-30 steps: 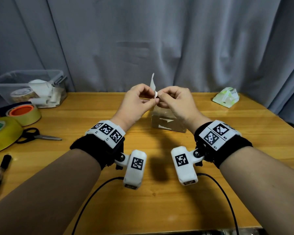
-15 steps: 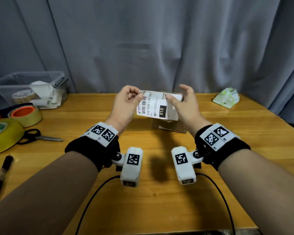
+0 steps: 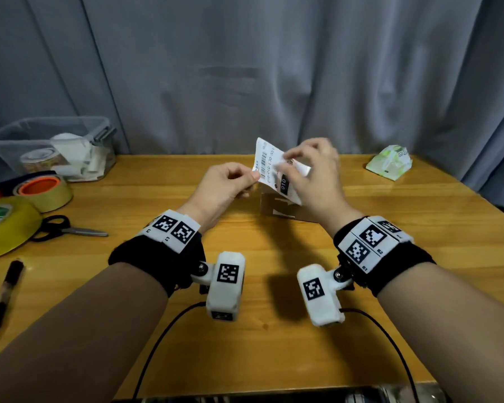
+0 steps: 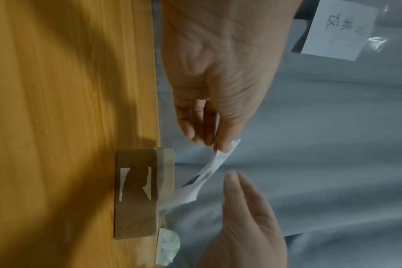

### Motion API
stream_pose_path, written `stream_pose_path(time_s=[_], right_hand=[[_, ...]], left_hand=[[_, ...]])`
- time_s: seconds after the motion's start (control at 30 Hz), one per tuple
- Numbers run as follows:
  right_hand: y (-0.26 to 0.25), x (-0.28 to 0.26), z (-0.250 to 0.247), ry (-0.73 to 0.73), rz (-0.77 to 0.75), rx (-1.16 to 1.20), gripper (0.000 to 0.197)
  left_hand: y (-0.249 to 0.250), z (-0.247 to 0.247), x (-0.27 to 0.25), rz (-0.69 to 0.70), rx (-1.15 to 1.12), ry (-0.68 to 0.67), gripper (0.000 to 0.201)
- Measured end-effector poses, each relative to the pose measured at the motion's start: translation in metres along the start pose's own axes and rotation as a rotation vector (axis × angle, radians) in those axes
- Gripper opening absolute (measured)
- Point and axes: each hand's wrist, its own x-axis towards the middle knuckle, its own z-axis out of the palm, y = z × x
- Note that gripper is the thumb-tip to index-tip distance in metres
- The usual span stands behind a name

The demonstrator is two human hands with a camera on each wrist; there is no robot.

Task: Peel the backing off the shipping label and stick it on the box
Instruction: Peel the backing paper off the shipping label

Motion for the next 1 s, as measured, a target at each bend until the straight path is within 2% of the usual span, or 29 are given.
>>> stream_pose_path(time_s=[0.07,0.1,0.23,0.33,0.43,0.53,0.8,1.0], right_hand=[[-0.01,-0.008,0.003,-0.18,-0.045,0.25,0.015],[-0.014,-0.012,0.004,-0.222,-0.048,0.347,0.016],[-0.019,-0.016,0.002,-0.214,0.006,0.542,0.028],[-0.017,-0.016,0.005,-0.167,0.016,0.565,0.031],[-0.012,-0.016,0.008,-0.136,0.049,0.581,0.02],[-0.01,-0.015,0.008,-0.152,0.085,0.634,0.008],[-0.008,-0.014,0.002,-0.242,0.207,0.799,0.014],[-0.009,-0.014,0.0,-0.264,0.225,0.843,0.014]], left_hand=[[0.002,0.004,-0.003,0.097,0.002,0.03,0.011],[0.003,0.005,-0.004,0.134,-0.016,0.045,0.013],[0.001,0.007,-0.005,0.152,-0.199,-0.006,0.019],[-0.001,0.009,-0.004,0.144,-0.274,-0.018,0.025],[0.0,0.011,-0.003,0.167,-0.238,0.004,0.016],[0.001,0.012,-0.001,0.201,-0.149,0.035,0.016],[0.003,0.011,-0.002,0.303,0.048,-0.004,0.021],[0.005,0.008,-0.001,0.335,0.145,0.005,0.011]])
